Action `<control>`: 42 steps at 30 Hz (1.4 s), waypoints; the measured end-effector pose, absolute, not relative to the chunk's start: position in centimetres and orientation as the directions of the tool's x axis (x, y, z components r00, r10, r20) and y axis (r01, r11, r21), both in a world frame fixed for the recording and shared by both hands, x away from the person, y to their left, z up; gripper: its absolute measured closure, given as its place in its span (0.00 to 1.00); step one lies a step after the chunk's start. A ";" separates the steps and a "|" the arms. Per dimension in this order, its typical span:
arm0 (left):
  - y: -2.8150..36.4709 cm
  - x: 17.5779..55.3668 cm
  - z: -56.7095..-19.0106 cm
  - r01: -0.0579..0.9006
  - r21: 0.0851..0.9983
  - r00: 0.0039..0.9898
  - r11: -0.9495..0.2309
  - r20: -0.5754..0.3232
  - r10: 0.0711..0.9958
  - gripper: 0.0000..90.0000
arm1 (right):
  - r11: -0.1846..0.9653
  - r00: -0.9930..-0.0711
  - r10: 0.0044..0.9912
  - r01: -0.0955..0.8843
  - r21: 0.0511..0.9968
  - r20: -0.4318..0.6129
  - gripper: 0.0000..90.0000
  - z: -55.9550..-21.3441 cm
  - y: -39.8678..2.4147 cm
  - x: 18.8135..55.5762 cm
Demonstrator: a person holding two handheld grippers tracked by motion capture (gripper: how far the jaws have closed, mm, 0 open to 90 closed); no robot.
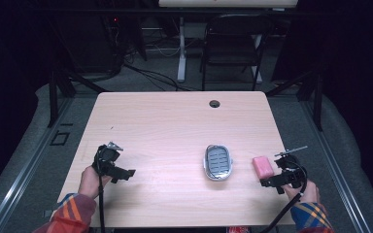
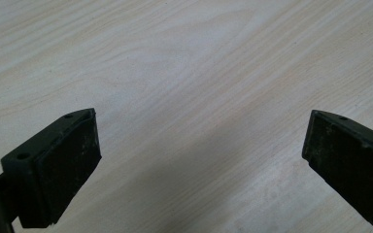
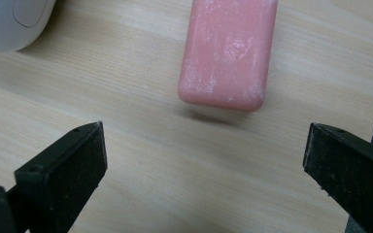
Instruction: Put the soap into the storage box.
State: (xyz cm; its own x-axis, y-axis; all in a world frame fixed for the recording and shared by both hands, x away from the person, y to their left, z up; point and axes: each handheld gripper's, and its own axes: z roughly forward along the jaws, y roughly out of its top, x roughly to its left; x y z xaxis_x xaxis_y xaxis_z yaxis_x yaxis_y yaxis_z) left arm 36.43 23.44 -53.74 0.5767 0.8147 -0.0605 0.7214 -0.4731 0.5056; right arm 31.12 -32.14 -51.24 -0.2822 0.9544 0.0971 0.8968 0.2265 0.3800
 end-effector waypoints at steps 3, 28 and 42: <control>23.4 36.5 -53.8 0.723 0.507 0.575 -0.470 -0.063 0.816 0.00 | 0.233 -0.284 0.954 0.902 0.363 0.094 0.02 -51.4 -32.0 31.2; 23.3 36.8 -54.1 0.728 0.495 0.579 -0.474 -0.075 0.812 0.00 | 0.212 -0.244 0.967 0.933 0.291 0.078 0.00 -51.6 -31.4 34.2; 23.2 36.8 -54.1 0.728 0.491 0.579 -0.478 -0.069 0.812 0.00 | 0.189 -0.220 0.970 0.949 0.251 0.101 0.00 -51.7 -32.0 35.0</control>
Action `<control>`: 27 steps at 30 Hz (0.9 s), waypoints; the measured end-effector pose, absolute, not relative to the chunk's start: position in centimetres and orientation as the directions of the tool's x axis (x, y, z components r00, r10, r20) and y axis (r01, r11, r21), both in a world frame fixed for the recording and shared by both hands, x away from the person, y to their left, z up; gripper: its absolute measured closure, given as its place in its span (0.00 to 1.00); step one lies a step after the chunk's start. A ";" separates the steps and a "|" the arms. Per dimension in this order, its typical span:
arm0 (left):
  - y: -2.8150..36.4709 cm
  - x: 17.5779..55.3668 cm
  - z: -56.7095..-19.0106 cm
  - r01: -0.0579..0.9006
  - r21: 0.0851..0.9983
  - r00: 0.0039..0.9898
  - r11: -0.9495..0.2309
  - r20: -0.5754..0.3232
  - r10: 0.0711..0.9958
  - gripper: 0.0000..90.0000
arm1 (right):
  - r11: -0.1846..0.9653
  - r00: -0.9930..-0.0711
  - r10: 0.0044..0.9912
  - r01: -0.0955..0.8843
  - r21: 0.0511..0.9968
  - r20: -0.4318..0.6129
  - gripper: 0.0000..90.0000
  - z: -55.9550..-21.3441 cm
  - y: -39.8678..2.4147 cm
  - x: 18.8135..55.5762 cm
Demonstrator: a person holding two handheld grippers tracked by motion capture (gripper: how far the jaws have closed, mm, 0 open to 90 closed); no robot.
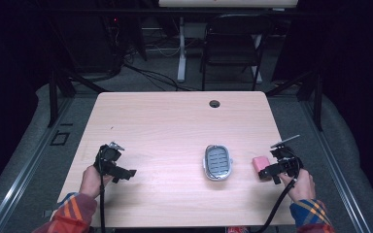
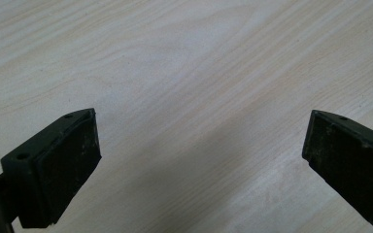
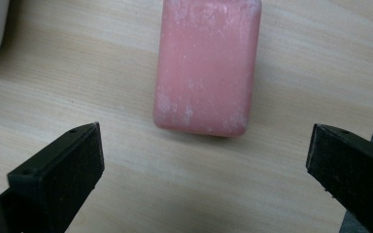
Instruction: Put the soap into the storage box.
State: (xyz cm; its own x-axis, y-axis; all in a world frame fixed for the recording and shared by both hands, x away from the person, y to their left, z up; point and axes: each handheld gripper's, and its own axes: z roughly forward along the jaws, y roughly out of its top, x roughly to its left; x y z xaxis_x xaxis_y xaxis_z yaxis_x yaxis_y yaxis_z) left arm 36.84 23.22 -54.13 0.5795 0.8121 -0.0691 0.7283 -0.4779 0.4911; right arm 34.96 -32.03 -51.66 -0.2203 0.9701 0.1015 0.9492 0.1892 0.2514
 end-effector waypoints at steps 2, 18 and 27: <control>23.2 36.9 -54.1 0.727 0.490 0.582 -0.481 -0.069 0.810 0.00 | 0.192 -0.221 0.970 0.952 0.239 0.100 0.00 -51.6 -31.8 35.3; 23.2 36.9 -54.2 0.734 0.487 0.578 -0.473 -0.081 0.812 0.00 | 0.176 -0.201 0.974 0.962 0.208 0.107 0.00 -52.1 -31.6 37.2; 23.3 37.0 -54.2 0.733 0.487 0.577 -0.475 -0.075 0.813 0.00 | 0.177 -0.198 0.976 0.966 0.187 0.097 0.00 -52.6 -31.2 38.2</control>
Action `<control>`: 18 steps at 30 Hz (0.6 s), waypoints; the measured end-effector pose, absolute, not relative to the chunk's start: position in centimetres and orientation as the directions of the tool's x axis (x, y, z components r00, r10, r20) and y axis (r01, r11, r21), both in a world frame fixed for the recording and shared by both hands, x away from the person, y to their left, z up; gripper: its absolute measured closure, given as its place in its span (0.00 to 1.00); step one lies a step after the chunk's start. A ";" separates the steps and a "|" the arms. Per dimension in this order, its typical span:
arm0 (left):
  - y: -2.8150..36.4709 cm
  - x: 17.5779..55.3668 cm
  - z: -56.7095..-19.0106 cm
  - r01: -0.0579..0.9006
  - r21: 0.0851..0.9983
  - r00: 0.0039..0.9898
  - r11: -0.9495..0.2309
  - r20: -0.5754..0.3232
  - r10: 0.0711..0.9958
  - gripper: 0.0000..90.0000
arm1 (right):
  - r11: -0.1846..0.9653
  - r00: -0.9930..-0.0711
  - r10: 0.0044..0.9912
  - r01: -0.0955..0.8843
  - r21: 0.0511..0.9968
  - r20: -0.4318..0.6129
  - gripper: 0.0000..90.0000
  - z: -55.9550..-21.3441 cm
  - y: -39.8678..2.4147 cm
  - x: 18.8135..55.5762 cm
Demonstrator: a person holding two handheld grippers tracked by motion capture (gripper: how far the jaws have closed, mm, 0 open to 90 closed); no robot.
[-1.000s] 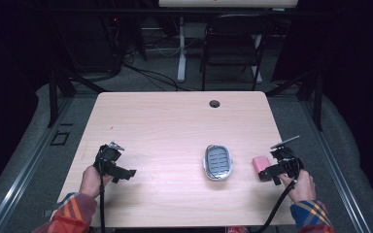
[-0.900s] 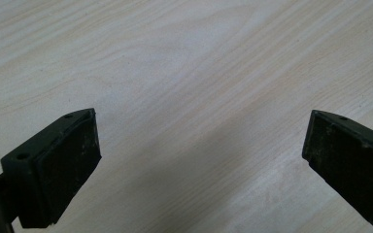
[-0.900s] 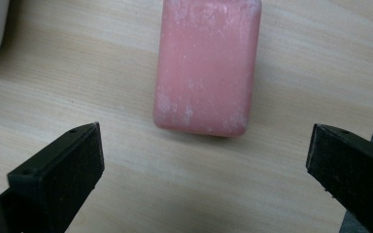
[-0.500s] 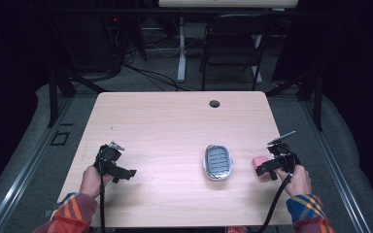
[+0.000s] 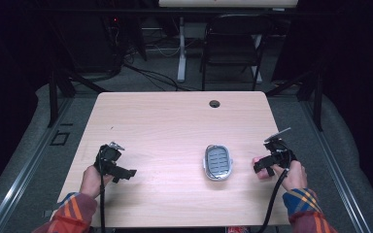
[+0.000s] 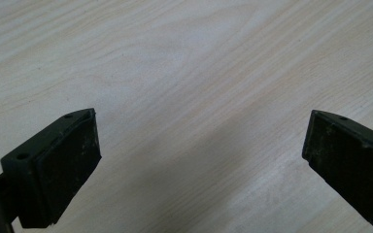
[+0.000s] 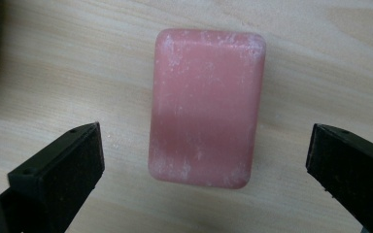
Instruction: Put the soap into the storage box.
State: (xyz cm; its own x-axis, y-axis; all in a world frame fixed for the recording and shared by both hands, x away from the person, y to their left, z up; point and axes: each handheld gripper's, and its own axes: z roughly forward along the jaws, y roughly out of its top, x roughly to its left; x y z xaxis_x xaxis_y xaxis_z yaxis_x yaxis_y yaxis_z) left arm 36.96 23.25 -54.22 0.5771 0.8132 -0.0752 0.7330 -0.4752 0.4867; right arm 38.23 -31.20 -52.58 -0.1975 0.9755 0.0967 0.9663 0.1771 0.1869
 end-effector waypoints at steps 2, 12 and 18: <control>23.3 36.9 -54.2 0.734 0.485 0.577 -0.475 -0.077 0.813 0.00 | 0.172 -0.195 0.975 0.965 0.196 0.103 0.00 -52.8 -31.1 38.4; 23.2 36.9 -54.2 0.731 0.489 0.576 -0.475 -0.070 0.815 0.00 | 0.180 -0.196 0.977 0.969 0.167 0.087 0.03 -53.3 -30.3 39.4; 23.3 37.0 -54.2 0.736 0.485 0.573 -0.471 -0.076 0.816 0.00 | 0.193 -0.205 0.977 0.969 0.154 0.060 0.15 -53.2 -30.1 39.6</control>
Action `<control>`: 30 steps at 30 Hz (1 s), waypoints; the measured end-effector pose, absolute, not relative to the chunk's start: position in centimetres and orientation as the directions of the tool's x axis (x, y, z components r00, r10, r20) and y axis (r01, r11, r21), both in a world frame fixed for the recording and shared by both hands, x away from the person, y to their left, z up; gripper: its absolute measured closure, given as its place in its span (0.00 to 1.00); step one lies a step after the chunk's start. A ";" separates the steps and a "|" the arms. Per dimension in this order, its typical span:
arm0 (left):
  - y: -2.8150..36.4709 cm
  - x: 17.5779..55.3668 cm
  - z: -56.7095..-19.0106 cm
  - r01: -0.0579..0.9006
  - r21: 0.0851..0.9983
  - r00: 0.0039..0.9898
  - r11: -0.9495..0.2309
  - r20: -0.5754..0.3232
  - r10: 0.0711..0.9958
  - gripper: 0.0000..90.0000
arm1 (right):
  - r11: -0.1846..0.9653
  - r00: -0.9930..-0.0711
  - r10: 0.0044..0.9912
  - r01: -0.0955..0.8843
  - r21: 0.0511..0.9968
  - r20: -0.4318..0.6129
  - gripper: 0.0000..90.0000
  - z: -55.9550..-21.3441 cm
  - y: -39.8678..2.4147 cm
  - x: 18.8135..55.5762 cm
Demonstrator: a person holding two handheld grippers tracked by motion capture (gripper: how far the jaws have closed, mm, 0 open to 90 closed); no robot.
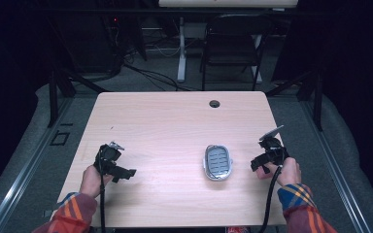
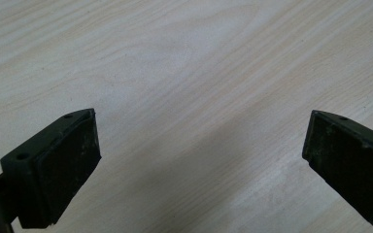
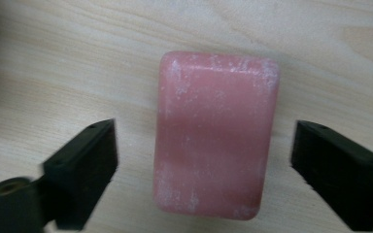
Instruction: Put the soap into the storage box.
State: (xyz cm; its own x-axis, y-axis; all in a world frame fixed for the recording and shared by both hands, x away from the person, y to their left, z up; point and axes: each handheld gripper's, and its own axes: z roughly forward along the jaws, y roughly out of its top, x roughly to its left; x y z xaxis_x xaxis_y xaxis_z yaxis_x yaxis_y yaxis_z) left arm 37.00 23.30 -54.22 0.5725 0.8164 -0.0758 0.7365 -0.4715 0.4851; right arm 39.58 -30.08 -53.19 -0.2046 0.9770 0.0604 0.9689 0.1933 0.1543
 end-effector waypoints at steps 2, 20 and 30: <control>23.3 36.9 -54.1 0.734 0.488 0.575 -0.472 -0.077 0.814 0.00 | 0.183 -0.194 0.978 0.972 0.146 0.069 0.17 -53.3 -30.2 39.7; 23.3 36.9 -54.1 0.735 0.482 0.579 -0.476 -0.081 0.811 0.00 | 0.183 -0.191 0.980 0.975 0.129 0.056 0.27 -53.8 -29.8 40.1; 23.2 36.9 -54.1 0.734 0.480 0.583 -0.481 -0.081 0.809 0.00 | 0.174 -0.181 0.982 0.977 0.122 0.053 0.33 -54.2 -29.8 40.4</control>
